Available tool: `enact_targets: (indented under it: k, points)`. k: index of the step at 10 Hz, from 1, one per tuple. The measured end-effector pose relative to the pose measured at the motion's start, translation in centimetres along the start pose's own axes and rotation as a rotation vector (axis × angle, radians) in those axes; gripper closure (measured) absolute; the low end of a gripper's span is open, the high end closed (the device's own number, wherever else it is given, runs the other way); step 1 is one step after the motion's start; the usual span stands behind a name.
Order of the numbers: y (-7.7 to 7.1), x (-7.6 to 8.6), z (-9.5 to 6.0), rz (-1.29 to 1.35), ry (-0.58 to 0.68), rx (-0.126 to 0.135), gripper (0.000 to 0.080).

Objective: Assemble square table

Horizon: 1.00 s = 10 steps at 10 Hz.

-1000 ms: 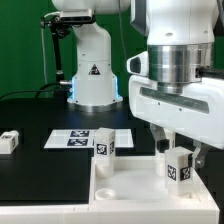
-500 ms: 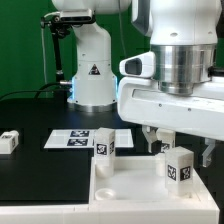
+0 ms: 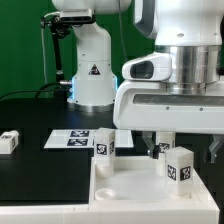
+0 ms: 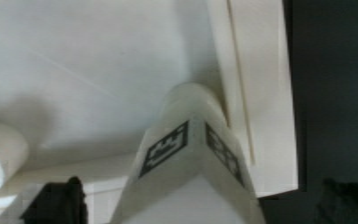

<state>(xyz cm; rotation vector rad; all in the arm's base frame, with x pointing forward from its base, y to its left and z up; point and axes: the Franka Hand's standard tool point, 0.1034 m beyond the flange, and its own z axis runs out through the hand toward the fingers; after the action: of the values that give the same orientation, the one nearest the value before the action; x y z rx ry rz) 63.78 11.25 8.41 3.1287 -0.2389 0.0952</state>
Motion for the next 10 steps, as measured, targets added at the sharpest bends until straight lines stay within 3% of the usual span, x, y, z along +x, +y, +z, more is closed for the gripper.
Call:
enact_targets:
  k: [6, 8, 10]
  points:
    - [0.48, 0.17, -0.05, -0.386, 0.002, -0.028, 0.0176]
    - [0.50, 0.17, -0.04, -0.354, 0.002, -0.028, 0.0510]
    - [0.47, 0.18, -0.06, -0.334, 0.003, -0.028, 0.0510]
